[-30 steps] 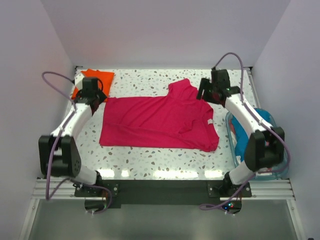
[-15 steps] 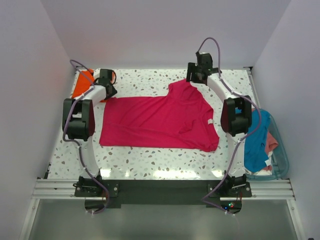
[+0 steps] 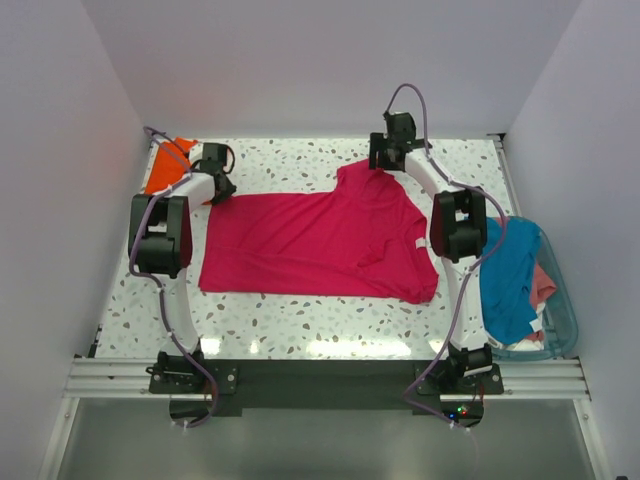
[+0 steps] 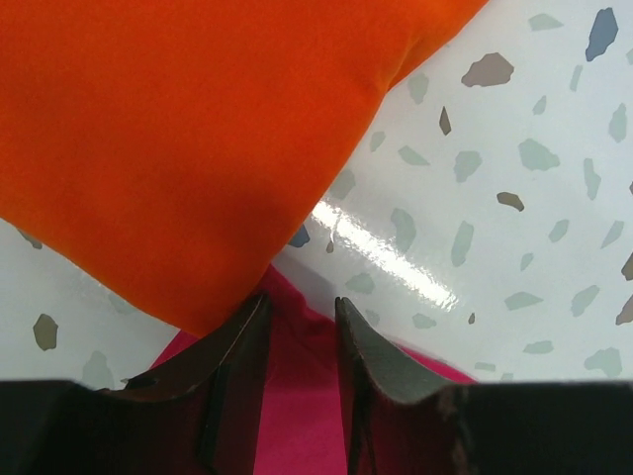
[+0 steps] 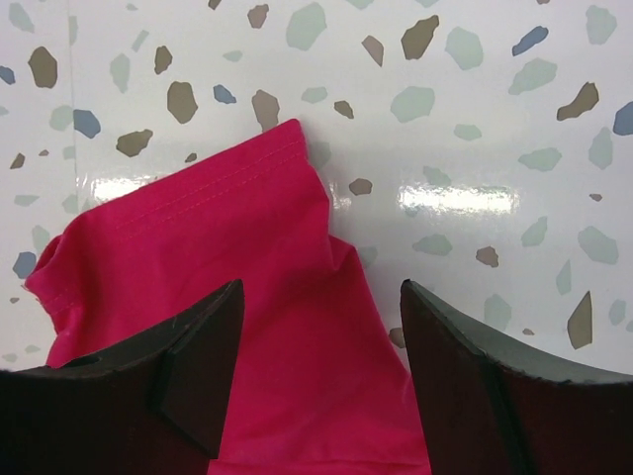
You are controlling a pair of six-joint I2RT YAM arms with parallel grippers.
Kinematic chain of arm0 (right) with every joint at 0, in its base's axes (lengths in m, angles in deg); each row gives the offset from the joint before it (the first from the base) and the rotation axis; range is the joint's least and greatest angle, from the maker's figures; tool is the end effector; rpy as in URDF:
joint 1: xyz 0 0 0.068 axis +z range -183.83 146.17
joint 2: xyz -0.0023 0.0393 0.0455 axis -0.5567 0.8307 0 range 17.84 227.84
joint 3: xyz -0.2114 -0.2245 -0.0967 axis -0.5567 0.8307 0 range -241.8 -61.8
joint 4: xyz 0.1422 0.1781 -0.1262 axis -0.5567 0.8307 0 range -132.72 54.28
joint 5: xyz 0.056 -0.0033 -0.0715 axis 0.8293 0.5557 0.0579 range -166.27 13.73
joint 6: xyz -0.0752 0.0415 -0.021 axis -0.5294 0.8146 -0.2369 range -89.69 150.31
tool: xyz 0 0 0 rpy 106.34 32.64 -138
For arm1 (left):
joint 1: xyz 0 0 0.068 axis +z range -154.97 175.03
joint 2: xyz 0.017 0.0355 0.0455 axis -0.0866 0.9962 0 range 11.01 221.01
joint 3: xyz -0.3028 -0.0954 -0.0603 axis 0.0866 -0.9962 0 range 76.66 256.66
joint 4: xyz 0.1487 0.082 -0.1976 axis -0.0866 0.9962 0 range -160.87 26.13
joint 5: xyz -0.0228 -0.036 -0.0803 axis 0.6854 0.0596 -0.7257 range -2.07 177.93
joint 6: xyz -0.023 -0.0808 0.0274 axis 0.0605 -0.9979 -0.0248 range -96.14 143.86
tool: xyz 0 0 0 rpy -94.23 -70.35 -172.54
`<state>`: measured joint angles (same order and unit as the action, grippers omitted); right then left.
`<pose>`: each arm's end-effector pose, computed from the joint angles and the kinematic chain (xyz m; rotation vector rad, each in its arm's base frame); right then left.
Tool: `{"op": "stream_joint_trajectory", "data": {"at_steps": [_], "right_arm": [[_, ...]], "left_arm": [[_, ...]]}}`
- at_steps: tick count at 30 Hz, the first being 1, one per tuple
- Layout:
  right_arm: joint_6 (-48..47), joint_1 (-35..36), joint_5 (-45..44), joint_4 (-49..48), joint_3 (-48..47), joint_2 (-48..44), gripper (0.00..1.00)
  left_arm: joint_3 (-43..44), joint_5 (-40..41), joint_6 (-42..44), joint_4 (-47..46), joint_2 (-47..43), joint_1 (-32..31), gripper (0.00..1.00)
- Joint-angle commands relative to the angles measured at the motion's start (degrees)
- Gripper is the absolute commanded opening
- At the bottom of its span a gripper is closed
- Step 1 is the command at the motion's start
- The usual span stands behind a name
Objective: Fold and stack the t-shirts
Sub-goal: Fold the tshirt
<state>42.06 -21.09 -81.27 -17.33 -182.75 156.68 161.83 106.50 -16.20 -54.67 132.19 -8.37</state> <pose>0.6054 0.1298 0.1990 0.0240 2.3253 0.1138 0.5077 -0.0051 0.1714 -0.8874 2.2498 0.0606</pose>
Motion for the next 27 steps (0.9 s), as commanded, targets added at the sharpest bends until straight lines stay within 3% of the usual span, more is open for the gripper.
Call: {"op": "stream_joint_trajectory", "data": {"at_steps": [1, 8, 21, 25, 27], "right_arm": [[-1.4, -0.3, -0.9, -1.0, -1.6, 0.9, 0.68], [-1.0, -0.3, -1.2, -1.4, -2.2, 2.1, 0.68], [0.4, -0.2, 2.7, -1.1, -7.3, 6.8, 0.63], [1.7, -0.3, 4.6, -1.6, -7.6, 7.3, 0.49], [2.4, -0.3, 4.6, -2.1, -7.1, 7.1, 0.32]], "left_arm": [[-0.8, 0.3, -1.8, 0.0, -1.3, -0.1, 0.38], [-1.4, 0.4, -2.0, -0.5, -1.4, 0.0, 0.37], [0.9, -0.2, -1.9, -0.4, -0.2, 0.0, 0.12], [1.3, -0.9, -1.9, -0.7, 0.1, 0.0, 0.04], [1.2, -1.0, -1.7, -0.8, -0.1, 0.0, 0.0]]}}
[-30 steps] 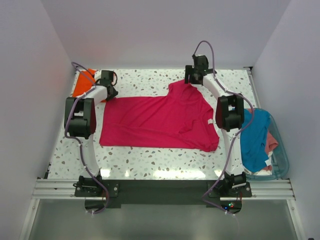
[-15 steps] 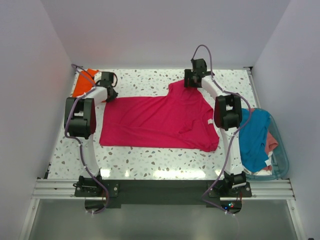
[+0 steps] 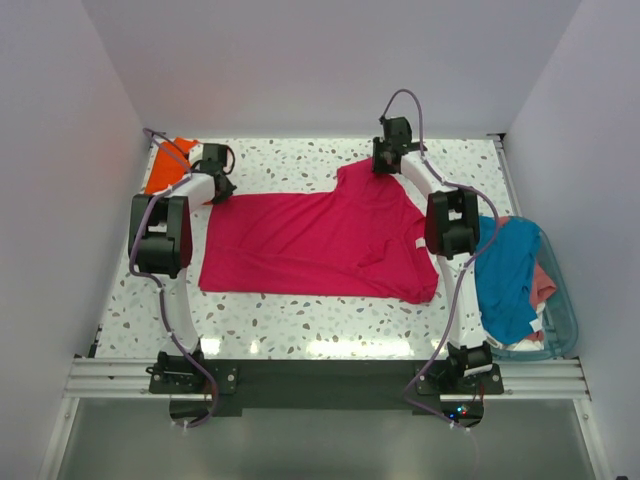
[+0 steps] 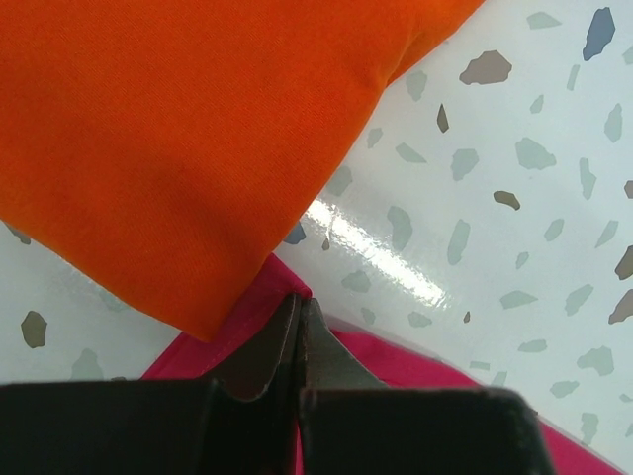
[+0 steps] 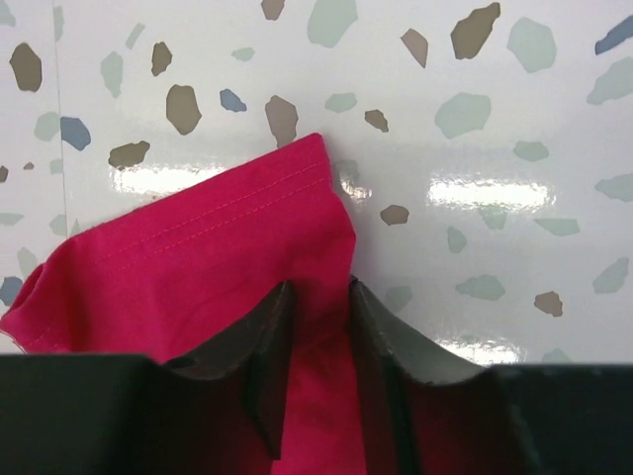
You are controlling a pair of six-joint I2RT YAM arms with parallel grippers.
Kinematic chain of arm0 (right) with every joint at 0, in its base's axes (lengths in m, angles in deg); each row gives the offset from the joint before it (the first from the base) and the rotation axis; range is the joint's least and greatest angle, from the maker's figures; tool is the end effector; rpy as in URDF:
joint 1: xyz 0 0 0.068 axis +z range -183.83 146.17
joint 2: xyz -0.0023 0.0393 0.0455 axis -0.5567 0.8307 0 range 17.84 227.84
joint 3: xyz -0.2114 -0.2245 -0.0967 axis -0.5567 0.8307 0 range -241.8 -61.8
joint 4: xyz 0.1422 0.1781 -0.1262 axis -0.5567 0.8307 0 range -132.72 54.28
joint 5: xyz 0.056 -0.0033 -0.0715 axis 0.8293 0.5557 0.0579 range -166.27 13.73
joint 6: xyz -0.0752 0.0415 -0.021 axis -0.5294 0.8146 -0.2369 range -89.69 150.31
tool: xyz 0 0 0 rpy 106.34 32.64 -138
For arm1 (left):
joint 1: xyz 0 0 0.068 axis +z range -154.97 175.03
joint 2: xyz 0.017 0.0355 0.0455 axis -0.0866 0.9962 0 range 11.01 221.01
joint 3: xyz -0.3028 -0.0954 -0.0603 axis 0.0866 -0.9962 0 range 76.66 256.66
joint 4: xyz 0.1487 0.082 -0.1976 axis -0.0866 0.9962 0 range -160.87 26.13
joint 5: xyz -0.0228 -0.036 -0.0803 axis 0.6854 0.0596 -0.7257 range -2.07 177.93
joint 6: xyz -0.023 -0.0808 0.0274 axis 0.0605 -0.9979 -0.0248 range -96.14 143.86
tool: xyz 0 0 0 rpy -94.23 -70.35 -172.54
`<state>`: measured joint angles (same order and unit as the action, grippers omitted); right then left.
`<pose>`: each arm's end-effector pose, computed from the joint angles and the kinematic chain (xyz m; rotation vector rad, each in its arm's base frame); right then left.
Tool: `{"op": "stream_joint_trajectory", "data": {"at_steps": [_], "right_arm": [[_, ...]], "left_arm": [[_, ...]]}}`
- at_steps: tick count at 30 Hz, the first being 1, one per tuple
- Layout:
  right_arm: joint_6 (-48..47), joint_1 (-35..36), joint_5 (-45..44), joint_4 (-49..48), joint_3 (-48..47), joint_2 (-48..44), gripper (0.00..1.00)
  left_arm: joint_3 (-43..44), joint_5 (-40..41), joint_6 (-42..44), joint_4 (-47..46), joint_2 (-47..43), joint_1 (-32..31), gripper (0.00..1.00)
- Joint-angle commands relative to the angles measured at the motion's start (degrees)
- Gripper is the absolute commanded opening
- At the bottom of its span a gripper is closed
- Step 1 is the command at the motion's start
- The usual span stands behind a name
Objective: Fold and stack the t-shirts
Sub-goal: Fold the tshirt
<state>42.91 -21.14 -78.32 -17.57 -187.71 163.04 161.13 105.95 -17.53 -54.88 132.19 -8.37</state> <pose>0.6233 0.1374 0.1629 0.0160 2.3525 0.1752 0.5056 -0.0057 0.1676 -0.9121 2.2515 0.0436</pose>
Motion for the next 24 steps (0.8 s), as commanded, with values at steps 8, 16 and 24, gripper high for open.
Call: {"op": "stream_joint_trajectory", "data": {"at_steps": [8, 16, 24], "right_arm": [[2.4, -0.2, -0.8, -4.4, -0.8, -3.7, 0.0], [1.5, -0.2, -2.6, -6.9, -1.5, -9.2, 0.0], [0.0, -0.2, -4.4, -7.1, 1.7, -14.9, 0.0]], "left_arm": [[1.8, -0.7, 0.7, -3.0, -2.0, 0.4, 0.0], [1.8, 0.0, 1.3, -4.6, -4.4, 1.3, 0.0], [2.0, -0.9, 1.3, -4.8, -5.9, 2.3, 0.0]]}}
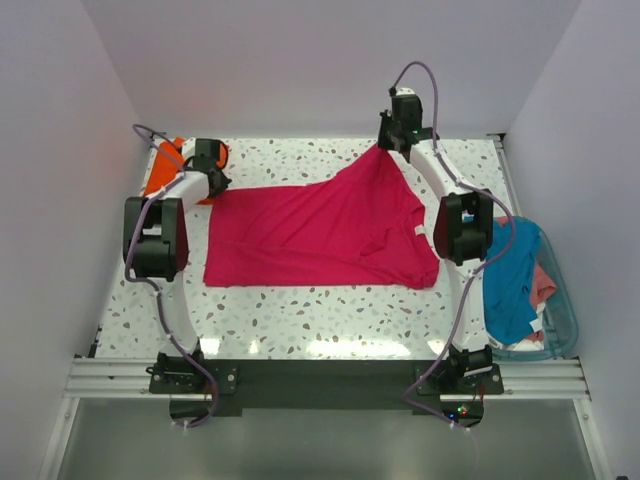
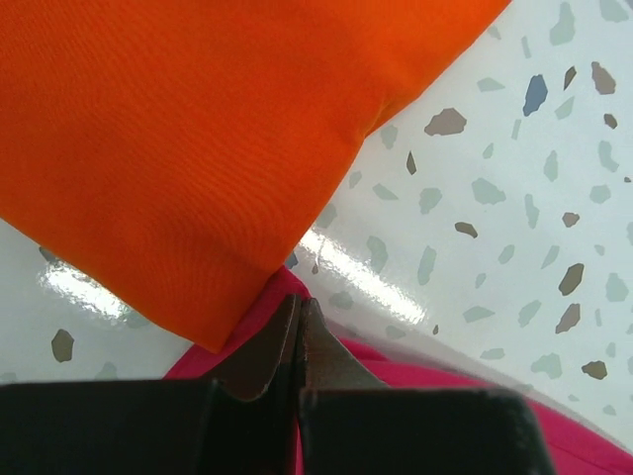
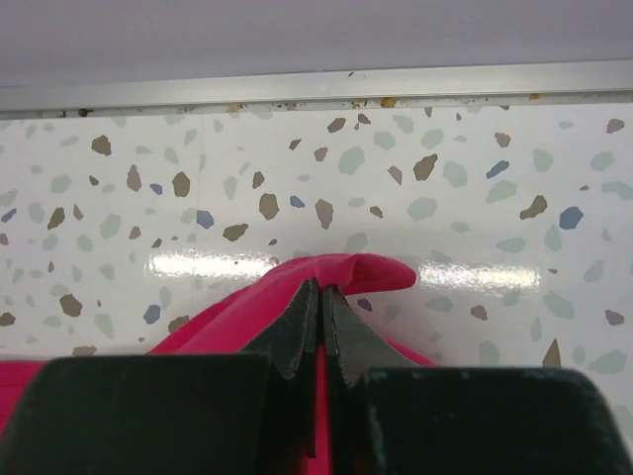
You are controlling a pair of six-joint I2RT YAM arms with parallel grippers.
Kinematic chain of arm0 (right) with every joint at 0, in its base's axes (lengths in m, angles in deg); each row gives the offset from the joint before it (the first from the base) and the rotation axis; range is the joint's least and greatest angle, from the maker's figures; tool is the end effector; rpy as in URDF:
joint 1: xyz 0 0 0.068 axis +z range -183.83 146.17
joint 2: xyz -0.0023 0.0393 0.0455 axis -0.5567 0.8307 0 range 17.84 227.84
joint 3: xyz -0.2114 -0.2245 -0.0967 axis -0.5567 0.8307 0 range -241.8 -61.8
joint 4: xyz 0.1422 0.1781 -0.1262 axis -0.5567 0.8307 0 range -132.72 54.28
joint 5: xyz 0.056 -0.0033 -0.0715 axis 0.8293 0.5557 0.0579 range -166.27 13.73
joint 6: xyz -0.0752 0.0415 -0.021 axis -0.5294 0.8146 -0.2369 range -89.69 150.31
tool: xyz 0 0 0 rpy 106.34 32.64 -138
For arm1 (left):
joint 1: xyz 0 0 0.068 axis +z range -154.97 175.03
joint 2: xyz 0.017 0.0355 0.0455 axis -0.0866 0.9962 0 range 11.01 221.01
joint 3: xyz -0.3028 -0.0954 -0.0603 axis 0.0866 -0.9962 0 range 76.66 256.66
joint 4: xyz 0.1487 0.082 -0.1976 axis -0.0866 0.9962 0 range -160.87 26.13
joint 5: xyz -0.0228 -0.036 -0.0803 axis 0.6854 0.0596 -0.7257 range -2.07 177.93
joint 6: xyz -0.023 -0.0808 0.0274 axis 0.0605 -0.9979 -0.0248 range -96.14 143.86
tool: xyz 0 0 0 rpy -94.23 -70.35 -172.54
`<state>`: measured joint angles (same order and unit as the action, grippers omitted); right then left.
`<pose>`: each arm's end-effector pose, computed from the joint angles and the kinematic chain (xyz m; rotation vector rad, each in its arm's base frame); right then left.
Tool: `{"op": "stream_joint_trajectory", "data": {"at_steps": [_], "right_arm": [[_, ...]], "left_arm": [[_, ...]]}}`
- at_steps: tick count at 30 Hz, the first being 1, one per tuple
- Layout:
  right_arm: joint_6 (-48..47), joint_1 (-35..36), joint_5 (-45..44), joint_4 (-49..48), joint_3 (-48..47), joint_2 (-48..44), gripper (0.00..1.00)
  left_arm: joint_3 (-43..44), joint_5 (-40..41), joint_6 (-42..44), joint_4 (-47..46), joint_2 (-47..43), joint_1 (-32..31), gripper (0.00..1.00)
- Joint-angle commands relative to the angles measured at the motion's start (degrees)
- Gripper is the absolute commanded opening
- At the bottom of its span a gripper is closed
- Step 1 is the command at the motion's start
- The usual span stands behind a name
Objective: Fold and stack the t-shirts
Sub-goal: Fold the tshirt
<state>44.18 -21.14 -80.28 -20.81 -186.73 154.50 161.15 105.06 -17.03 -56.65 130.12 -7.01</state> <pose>0.6135 0.1324 0.2549 0.0630 2.1617 0.1925 0.5071 0.0051 0.1878 -0.9144 2.1908 0.0065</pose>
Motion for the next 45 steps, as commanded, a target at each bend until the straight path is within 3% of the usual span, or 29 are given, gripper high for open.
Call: {"op": "stream_joint_trajectory", "data": {"at_steps": [1, 11, 26, 40, 44, 45], "right_arm": [[-1.5, -0.3, -2.8, -4.1, 2.2, -7.6, 0.0], [-0.5, -0.2, -5.0, -6.4, 17.4, -16.6, 0.0], [6.0, -0.1, -6.2, -10.0, 43.5, -36.5, 0.0], [13.6, 1.7, -3.2, -10.9, 68.1, -53.0, 0.0], [14.9, 2.3, -3.2, -11.5, 73.9, -56.1, 0.0], [14.9, 2.4, -3.5, -11.3, 74.8, -56.4, 0.01]], "left_arm": [[1.9, 0.0, 0.7, -3.1, -4.0, 1.1, 0.0], [-2.3, -3.1, 0.4, -5.5, -8.4, 1.3, 0.0], [-15.2, -4.4, -1.6, -5.2, -19.7, 1.5, 0.0], [-31.6, -7.1, -3.9, -7.5, -32.3, 1.8, 0.0], [-39.6, -9.6, -5.5, -10.8, -36.3, 1.8, 0.0], [-41.1, -10.2, -5.9, -11.7, -36.8, 1.8, 0.08]]}}
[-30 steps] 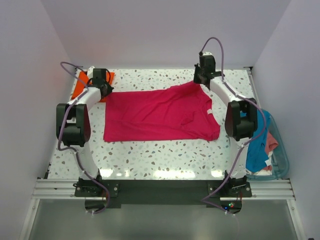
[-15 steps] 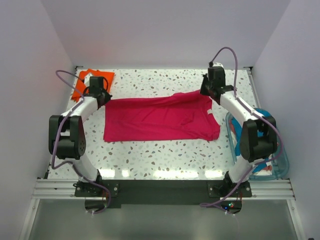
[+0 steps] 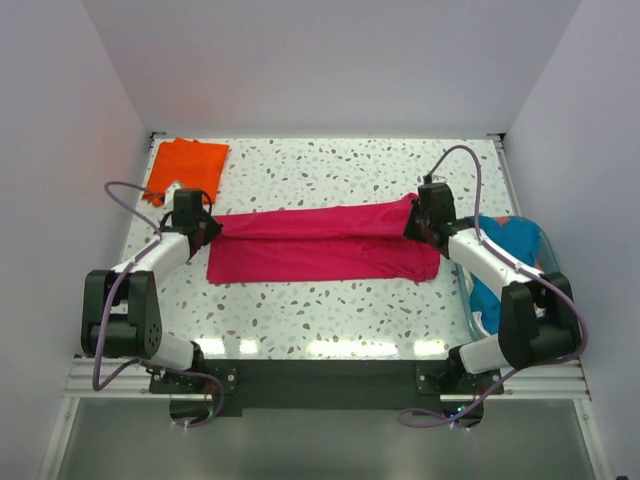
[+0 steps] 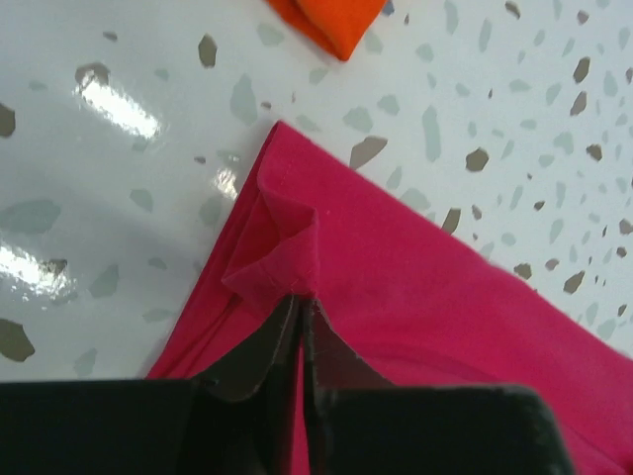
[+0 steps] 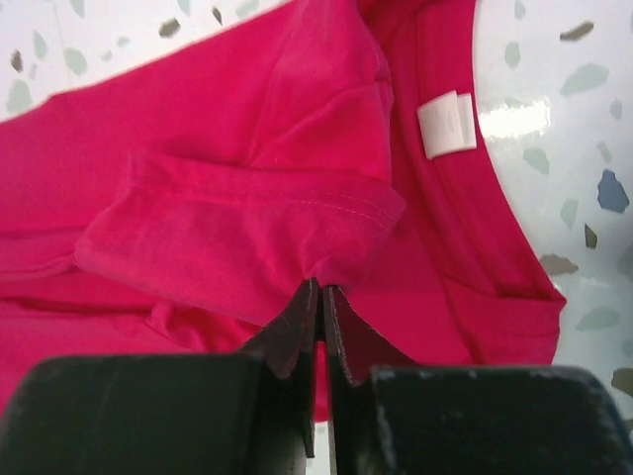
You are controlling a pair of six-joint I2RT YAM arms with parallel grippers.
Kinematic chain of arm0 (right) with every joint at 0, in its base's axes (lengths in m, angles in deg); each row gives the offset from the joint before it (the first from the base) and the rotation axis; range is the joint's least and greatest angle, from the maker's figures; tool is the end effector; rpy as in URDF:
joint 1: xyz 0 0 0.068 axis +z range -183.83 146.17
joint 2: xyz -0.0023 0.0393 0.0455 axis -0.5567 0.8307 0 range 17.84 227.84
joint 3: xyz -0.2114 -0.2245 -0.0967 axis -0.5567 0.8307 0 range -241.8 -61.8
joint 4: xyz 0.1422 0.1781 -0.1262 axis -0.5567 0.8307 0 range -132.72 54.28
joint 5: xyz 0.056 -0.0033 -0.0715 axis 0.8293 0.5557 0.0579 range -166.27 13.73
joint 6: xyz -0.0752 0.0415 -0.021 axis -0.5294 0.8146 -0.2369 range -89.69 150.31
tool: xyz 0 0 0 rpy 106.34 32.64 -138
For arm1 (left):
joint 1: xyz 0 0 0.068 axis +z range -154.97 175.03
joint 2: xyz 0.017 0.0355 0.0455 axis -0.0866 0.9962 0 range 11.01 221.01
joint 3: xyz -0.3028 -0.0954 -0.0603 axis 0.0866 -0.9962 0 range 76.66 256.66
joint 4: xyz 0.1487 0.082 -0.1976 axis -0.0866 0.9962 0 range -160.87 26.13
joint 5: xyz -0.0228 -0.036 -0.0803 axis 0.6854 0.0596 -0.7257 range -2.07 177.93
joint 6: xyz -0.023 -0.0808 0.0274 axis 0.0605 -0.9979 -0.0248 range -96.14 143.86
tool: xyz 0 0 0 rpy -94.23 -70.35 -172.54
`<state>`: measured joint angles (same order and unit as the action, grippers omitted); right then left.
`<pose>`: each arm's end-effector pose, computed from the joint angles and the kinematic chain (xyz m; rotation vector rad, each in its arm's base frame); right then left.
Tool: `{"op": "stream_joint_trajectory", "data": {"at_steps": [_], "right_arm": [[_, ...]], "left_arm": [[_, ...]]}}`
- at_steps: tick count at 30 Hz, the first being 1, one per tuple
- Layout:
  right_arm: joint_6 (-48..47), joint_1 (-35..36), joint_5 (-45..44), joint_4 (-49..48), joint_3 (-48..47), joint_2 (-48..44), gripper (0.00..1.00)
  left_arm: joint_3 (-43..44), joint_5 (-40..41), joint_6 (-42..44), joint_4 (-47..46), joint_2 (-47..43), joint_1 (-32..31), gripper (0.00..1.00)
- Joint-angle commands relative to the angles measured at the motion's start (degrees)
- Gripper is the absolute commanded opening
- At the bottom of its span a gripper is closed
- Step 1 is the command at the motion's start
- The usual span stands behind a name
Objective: Fold and stack the t-shirts
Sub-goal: Fold the tshirt
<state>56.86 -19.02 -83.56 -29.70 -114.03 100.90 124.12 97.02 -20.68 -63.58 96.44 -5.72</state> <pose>0.3232 0.0751 0.2481 0.3023 2.3185 0.2123 0.3309 0.0081 0.2177 -0.9498 2.1573 -0.2005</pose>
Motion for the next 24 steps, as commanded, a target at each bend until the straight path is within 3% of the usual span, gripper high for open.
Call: {"op": "stream_joint_trajectory", "data": {"at_steps": [1, 4, 5, 6, 8, 15, 24], "right_arm": [[2.1, 0.3, -0.5, -2.0, 2.2, -3.1, 0.06], [1.9, 0.3, -0.7, 0.2, 1.3, -3.8, 0.31], [1.8, 0.3, -0.5, 0.5, 1.2, -4.1, 0.44], [1.6, 0.3, -0.4, 0.7, 0.6, -4.6, 0.5], [0.8, 0.4, -0.5, 1.1, -0.2, -4.8, 0.57], [-1.8, 2.0, -3.4, 3.5, -10.9, 5.3, 0.56], [-5.9, 10.7, -8.0, 6.6, -27.1, 22.1, 0.57]], "left_arm": [[-5.3, -3.6, -2.5, -6.4, -3.6, 0.5, 0.15], [-10.1, -4.8, -3.9, -9.0, -5.6, 0.5, 0.39], [-11.0, -4.8, -4.2, -9.6, -7.4, 0.5, 0.45], [-11.6, -4.6, -4.3, -10.2, -8.2, 0.5, 0.52], [-11.7, -3.8, -4.4, -10.1, -10.0, 0.5, 0.56], [-6.3, -1.3, -2.8, -7.4, -9.9, -0.6, 0.49], [1.2, 0.8, -1.3, -4.3, -3.3, -3.6, 0.45]]}}
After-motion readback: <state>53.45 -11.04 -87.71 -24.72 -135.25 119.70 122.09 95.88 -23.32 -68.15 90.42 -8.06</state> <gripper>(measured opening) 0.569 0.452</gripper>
